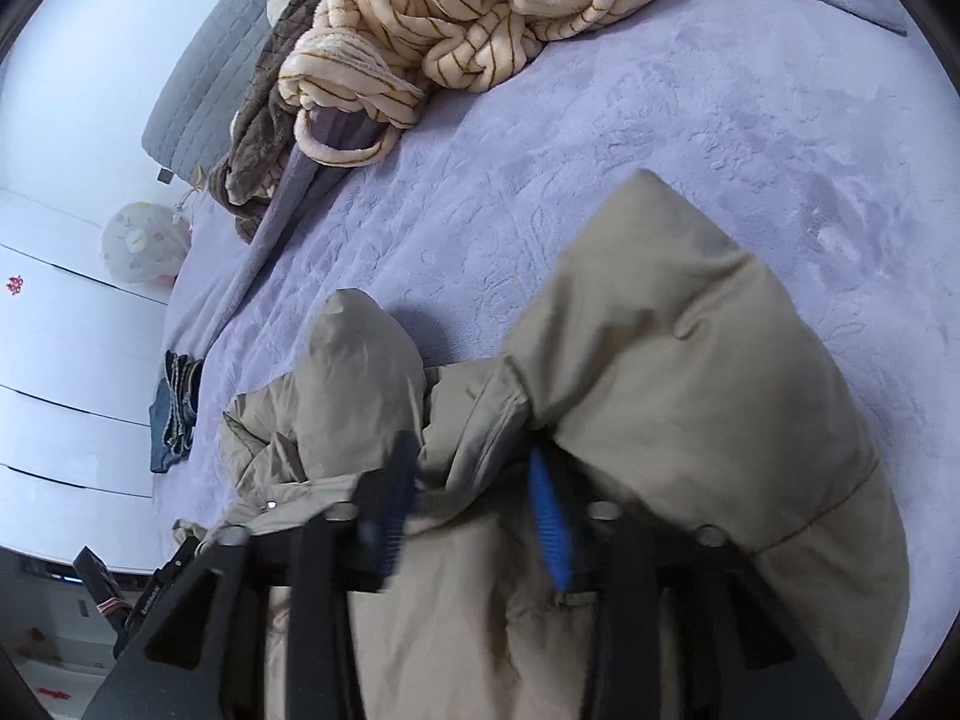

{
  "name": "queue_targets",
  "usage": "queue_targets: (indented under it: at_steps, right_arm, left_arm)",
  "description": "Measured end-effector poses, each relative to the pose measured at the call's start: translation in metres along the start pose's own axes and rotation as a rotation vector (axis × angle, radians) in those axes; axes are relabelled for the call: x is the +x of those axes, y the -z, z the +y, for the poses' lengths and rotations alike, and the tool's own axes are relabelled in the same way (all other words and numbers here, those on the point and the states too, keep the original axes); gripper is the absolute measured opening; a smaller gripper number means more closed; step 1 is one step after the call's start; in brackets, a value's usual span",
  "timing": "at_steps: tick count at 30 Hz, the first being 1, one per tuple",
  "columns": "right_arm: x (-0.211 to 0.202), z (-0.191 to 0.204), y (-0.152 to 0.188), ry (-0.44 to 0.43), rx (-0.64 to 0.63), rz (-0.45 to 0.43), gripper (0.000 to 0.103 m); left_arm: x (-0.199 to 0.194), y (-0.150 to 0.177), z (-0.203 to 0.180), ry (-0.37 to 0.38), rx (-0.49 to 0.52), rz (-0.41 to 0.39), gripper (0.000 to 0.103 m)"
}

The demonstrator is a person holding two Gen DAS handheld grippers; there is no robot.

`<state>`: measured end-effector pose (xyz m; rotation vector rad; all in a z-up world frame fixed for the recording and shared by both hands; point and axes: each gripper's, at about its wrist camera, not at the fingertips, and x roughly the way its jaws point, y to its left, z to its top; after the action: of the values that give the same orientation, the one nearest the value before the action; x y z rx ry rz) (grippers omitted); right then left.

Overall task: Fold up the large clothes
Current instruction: 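Grasp the jacket hem with both grippers and lift it toward the collar, then lay the folded hem onto the jacket and open both grippers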

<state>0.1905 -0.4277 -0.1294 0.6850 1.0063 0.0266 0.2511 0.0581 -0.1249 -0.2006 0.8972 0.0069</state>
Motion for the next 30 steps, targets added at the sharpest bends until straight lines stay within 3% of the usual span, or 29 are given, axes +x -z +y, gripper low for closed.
queue_targets:
  at_steps: [5, 6, 7, 8, 9, 10, 14, 16, 20, 24, 27, 30]
  right_arm:
    - [-0.021, 0.024, 0.013, -0.017, -0.079, 0.007, 0.072]
    - [-0.022, 0.032, 0.02, -0.036, -0.114, 0.015, 0.057]
    - [-0.02, 0.04, 0.028, -0.041, -0.151, 0.029, 0.027]
    - [-0.012, 0.05, 0.037, -0.038, -0.195, 0.055, 0.017]
    - [-0.004, 0.057, 0.044, -0.044, -0.226, 0.076, 0.014]
    - [0.009, 0.064, 0.051, -0.046, -0.26, 0.101, 0.014]
    - [0.061, 0.069, 0.065, 0.002, -0.288, 0.152, 0.013]
    - [0.078, 0.065, 0.062, 0.039, -0.293, 0.146, 0.001]
    - [0.103, 0.054, 0.044, 0.024, -0.253, 0.174, 0.0]
    - [0.09, 0.057, 0.029, 0.041, -0.297, 0.177, 0.0]
    - [0.062, 0.045, 0.013, 0.127, -0.345, 0.116, 0.0]
    - [0.038, 0.014, -0.004, 0.265, -0.3, 0.035, 0.0]
  left_arm:
    - [-0.019, 0.007, -0.003, 0.045, 0.012, 0.009, 0.101]
    - [-0.021, 0.009, -0.007, 0.089, 0.009, 0.011, 0.084]
    - [-0.019, 0.011, -0.014, 0.15, 0.01, 0.032, 0.064]
    - [-0.014, 0.015, -0.023, 0.214, 0.017, 0.062, 0.055]
    - [-0.007, 0.019, -0.036, 0.264, 0.037, 0.084, 0.041]
    - [-0.002, 0.024, -0.049, 0.284, 0.068, 0.098, 0.038]
    - [0.032, 0.042, -0.089, 0.24, 0.15, 0.114, 0.038]
    - [0.048, 0.043, -0.093, 0.21, 0.146, 0.111, 0.038]
    - [0.074, 0.034, -0.088, 0.21, 0.102, 0.137, 0.038]
    - [0.07, 0.018, -0.075, 0.183, 0.111, 0.121, 0.038]
    - [0.062, 0.003, -0.043, 0.082, 0.112, 0.061, 0.038]
    - [0.07, -0.009, -0.002, -0.004, 0.059, 0.055, 0.038]
